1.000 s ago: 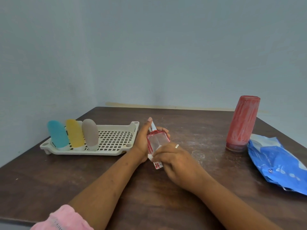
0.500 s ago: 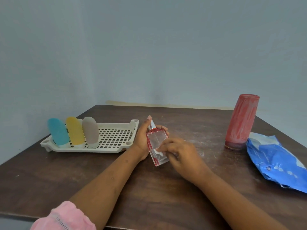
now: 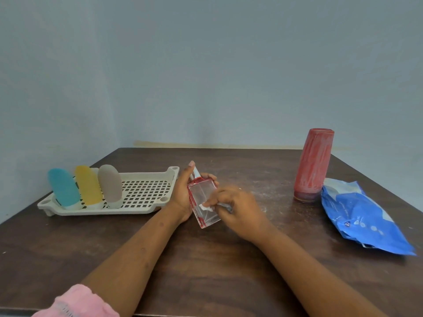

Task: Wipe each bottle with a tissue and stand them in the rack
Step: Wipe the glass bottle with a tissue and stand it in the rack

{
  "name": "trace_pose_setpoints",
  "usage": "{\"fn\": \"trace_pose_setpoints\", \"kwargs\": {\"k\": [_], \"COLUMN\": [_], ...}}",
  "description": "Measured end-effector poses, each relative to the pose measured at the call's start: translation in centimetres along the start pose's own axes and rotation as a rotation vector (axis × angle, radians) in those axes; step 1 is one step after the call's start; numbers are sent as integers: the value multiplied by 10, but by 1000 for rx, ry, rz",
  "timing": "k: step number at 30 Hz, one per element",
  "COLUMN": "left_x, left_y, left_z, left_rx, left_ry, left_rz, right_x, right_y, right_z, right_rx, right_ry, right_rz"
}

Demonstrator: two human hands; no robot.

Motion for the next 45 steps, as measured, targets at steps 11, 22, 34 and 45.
{"fn": "trace_pose_setpoints", "kwargs": {"k": [11, 22, 34, 45], "left_x": [-2, -6, -2, -15], "left_y": [1, 2, 6, 7], "left_z": [0, -2, -6, 0], "left_rx": [20, 26, 39, 55], "left_ry": [12, 38, 53, 22], "left_rz": [-7, 17, -27, 78], "right_x": [-15, -3, -18, -10], "right_y": [2, 5, 7, -12], "right_z": [28, -11, 31, 64], "right_rx": [170, -51, 180, 401], "right_ry": [36, 83, 99, 161], "right_rz": [80, 66, 212, -47]}}
Point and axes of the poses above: each hand's wrist, its own y-axis towards the middle knuckle, its own x-axis out of the palm, z = x × y, the point moved 10 cm from there along y, towards the middle knuckle, and after that the axes turned 1 degree about x, right-handed, at the moved point
